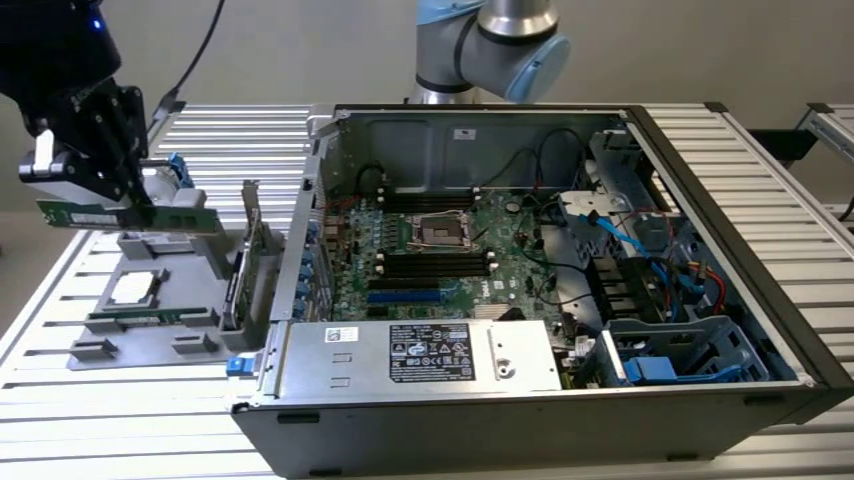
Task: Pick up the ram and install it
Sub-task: 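Pick up the ram and move it above insertion slot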
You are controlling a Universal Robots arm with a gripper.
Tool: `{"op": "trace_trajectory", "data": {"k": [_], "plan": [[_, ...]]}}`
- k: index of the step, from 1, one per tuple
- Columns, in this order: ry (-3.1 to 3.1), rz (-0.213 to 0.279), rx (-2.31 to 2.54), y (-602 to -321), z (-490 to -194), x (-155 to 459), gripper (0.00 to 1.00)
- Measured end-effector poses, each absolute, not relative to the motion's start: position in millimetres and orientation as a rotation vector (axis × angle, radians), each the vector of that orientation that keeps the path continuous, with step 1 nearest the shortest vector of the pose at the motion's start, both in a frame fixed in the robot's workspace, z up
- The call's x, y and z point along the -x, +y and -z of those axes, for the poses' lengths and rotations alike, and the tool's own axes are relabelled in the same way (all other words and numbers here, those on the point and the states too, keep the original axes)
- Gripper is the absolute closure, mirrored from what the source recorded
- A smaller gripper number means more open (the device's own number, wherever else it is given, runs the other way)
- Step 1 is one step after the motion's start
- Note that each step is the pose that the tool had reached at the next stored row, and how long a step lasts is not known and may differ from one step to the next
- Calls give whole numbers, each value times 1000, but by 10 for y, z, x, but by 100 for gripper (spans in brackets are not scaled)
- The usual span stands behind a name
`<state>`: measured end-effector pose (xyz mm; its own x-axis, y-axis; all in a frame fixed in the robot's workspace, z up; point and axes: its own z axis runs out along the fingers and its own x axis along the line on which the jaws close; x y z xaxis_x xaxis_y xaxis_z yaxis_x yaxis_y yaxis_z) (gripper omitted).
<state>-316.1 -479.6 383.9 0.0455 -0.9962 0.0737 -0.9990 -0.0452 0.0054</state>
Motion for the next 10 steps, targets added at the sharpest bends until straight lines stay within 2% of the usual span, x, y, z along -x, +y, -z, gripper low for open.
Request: {"op": "trace_trajectory", "data": {"k": [10], "plan": [[-2132, -77, -2232, -4770, -3991, 2895, 85]]}}
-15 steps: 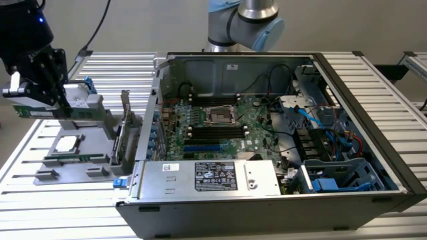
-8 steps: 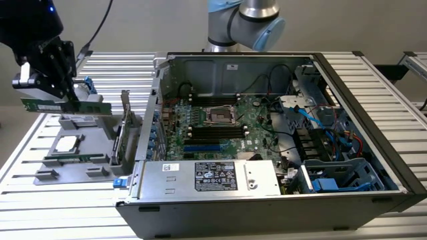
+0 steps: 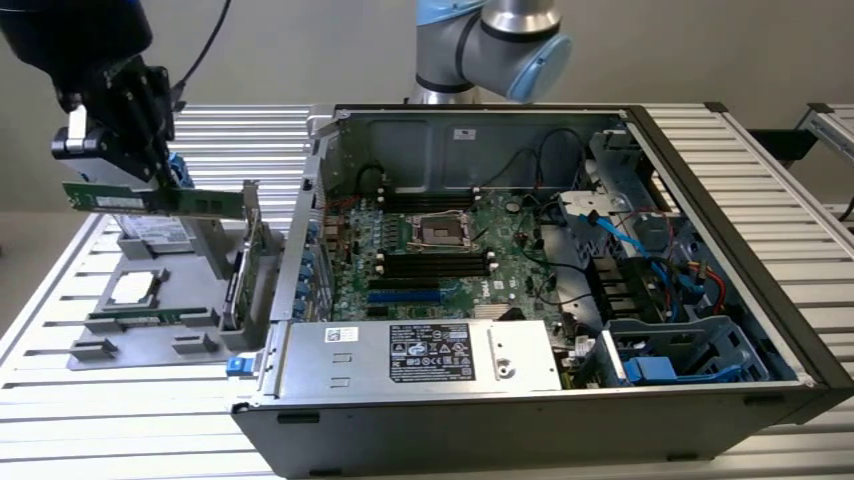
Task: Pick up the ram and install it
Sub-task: 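Pick up the ram and move it above insertion slot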
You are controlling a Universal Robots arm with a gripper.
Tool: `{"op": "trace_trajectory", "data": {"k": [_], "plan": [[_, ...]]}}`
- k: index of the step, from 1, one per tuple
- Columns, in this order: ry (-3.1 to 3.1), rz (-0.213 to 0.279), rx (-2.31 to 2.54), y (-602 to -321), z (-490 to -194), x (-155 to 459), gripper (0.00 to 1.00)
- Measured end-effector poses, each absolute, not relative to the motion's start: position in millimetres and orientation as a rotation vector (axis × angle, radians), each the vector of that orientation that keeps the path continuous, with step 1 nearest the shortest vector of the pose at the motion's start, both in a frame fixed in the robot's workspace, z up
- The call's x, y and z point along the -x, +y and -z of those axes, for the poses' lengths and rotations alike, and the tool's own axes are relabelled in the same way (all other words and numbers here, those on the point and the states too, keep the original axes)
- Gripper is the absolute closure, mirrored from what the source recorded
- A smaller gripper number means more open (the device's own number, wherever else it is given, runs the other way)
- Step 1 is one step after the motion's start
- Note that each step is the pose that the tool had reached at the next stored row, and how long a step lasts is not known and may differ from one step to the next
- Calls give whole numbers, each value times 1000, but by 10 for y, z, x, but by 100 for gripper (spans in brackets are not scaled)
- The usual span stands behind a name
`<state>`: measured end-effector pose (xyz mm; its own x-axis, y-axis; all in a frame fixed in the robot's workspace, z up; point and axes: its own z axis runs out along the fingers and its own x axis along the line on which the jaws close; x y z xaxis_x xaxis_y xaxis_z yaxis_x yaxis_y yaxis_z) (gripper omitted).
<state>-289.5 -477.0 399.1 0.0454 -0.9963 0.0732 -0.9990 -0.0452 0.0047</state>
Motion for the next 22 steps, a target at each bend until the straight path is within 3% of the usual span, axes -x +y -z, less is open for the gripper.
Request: {"op": "trace_trajectory", "data": {"k": [22], "plan": [[-2141, -90, -2239, -4705, -4177, 2265, 85]]}}
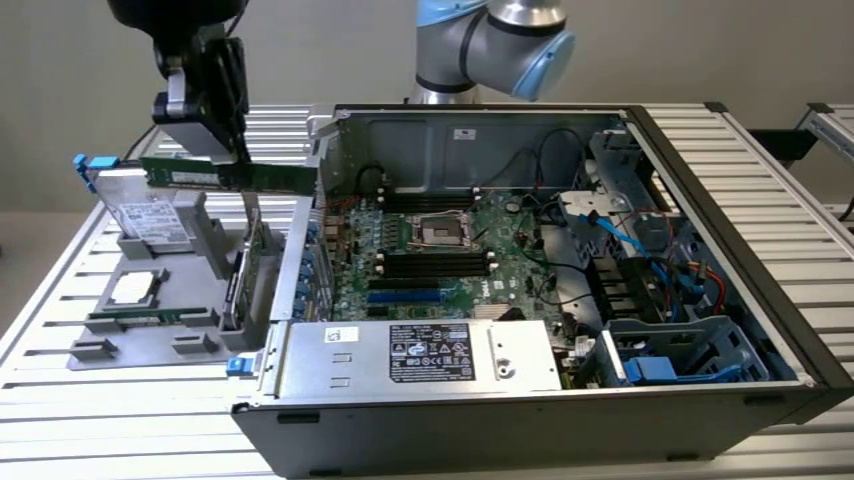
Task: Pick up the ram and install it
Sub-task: 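Pick up the ram and move it above insertion slot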
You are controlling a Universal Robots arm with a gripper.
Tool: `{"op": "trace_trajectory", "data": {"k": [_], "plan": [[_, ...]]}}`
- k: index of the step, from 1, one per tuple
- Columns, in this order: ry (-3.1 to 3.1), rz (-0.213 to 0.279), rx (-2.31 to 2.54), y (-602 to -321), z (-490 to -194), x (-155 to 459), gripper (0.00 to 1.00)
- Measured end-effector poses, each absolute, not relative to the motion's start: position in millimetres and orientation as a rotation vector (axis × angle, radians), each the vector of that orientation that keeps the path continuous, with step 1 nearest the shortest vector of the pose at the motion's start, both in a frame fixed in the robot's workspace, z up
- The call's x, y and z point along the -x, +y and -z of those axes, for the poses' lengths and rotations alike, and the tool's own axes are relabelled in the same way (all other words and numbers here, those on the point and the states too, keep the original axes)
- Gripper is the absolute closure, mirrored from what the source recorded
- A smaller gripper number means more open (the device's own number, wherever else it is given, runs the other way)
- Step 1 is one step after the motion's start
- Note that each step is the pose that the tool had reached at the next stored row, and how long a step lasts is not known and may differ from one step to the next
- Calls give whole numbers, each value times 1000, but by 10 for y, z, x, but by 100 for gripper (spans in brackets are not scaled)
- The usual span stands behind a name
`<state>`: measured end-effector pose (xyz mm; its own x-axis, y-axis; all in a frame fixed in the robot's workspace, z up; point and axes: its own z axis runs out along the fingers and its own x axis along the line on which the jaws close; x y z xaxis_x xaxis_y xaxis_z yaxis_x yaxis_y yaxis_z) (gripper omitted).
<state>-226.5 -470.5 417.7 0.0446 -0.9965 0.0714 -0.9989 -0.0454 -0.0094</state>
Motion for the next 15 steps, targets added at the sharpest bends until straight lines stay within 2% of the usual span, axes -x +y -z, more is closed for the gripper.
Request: {"op": "trace_trajectory", "data": {"k": [15], "plan": [[-2146, -102, -2244, -4430, -4049, 1686, 85]]}}
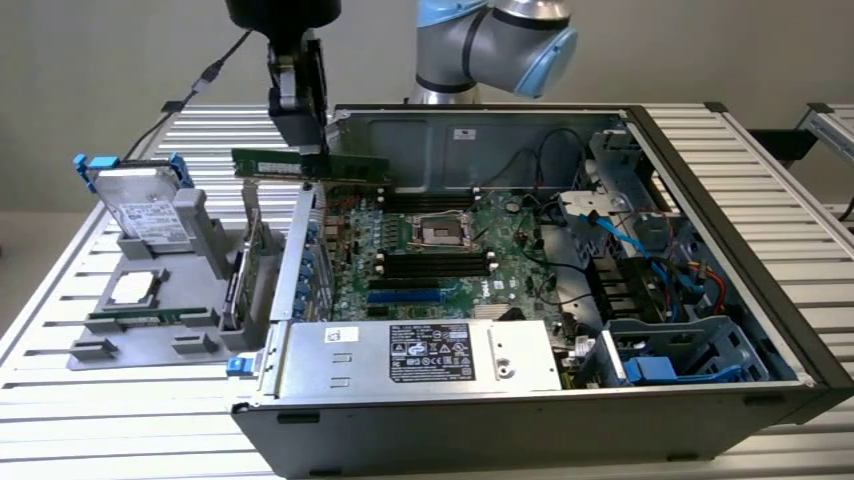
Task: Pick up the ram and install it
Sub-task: 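Pick up the ram and move it above insertion slot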
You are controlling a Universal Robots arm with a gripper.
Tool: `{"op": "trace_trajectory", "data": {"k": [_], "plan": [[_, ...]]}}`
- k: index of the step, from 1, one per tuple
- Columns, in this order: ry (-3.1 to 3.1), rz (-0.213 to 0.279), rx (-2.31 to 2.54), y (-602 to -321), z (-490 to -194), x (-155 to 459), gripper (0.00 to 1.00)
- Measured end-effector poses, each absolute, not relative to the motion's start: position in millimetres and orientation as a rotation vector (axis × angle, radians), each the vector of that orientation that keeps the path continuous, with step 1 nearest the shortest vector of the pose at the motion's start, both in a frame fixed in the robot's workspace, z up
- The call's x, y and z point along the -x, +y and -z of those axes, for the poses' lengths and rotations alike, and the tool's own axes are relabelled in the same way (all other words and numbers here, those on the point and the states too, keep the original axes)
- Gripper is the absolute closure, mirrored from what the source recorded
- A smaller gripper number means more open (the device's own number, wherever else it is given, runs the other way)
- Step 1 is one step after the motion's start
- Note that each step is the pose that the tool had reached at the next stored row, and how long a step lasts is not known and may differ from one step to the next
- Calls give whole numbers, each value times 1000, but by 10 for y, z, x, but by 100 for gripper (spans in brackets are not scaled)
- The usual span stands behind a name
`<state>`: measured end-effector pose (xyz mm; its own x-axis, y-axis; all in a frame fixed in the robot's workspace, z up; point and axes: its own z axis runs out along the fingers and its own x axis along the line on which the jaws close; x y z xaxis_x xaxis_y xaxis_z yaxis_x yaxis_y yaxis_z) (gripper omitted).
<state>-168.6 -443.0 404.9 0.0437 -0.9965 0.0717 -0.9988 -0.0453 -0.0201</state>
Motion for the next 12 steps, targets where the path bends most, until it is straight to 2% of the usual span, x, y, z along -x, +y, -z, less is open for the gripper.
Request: {"op": "trace_trajectory", "data": {"k": [12], "plan": [[-2148, -106, -2245, -4205, -3925, 1177, 85]]}}
